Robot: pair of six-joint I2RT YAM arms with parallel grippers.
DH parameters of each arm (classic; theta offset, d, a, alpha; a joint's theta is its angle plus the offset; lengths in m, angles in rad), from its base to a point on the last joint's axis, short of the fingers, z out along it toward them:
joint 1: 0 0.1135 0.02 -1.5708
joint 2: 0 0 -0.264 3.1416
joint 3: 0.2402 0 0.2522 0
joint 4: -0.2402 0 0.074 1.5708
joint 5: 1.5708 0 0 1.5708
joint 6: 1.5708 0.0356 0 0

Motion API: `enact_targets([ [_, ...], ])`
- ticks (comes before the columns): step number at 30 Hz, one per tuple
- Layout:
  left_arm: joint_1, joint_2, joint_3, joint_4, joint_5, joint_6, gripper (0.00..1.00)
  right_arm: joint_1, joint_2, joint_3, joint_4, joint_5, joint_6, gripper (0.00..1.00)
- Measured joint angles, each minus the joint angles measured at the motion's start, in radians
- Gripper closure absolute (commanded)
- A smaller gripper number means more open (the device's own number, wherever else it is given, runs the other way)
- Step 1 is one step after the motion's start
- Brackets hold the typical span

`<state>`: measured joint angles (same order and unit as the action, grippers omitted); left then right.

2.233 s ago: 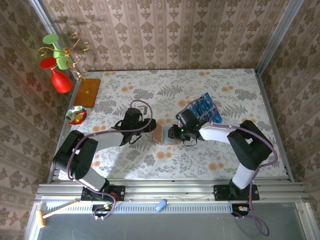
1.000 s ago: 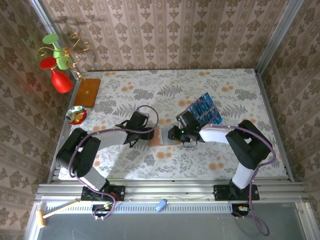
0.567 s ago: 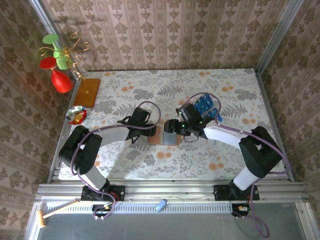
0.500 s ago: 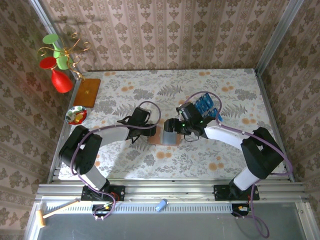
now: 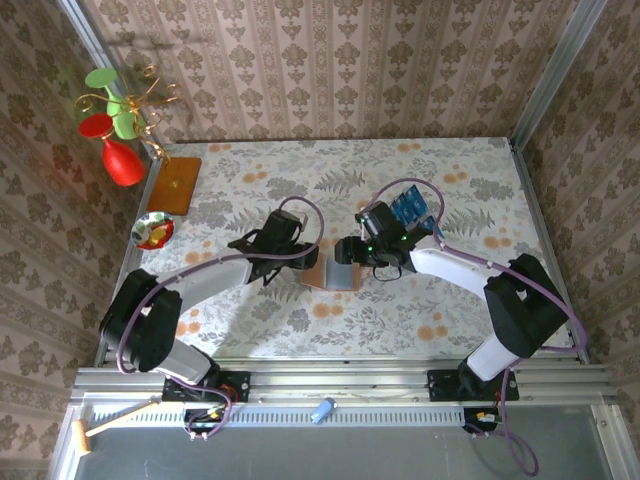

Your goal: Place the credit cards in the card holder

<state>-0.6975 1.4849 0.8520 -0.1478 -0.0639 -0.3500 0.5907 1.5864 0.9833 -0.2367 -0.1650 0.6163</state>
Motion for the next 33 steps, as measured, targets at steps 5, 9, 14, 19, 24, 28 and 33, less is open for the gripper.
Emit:
enact_targets([
  [5,-0.044,-0.003,0.004,-0.032,-0.05,0.0,0.36,-0.014,0.027,0.0,0.002,-0.025,-0.007,0.46],
  [9,-0.064,-0.002,-0.002,-0.04,-0.089,-0.005,0.42,-0.017,0.066,0.0,0.004,-0.049,-0.009,0.52],
  [14,-0.08,-0.002,-0.005,-0.043,-0.111,-0.007,0.44,-0.017,0.087,0.001,0.005,-0.058,-0.011,0.54],
  [19,-0.102,-0.011,0.012,-0.032,-0.095,-0.011,0.45,-0.019,0.09,0.001,0.015,-0.06,-0.009,0.56],
  [24,-0.106,0.005,0.019,0.02,-0.047,-0.033,0.46,-0.027,0.091,0.001,0.028,-0.06,0.0,0.59],
  [28,-0.106,0.05,0.016,0.055,-0.022,-0.05,0.47,-0.038,0.091,-0.005,0.032,-0.06,0.007,0.59],
  [33,-0.106,0.065,-0.03,0.091,-0.018,-0.061,0.47,-0.058,0.077,-0.058,0.051,-0.059,0.011,0.6],
])
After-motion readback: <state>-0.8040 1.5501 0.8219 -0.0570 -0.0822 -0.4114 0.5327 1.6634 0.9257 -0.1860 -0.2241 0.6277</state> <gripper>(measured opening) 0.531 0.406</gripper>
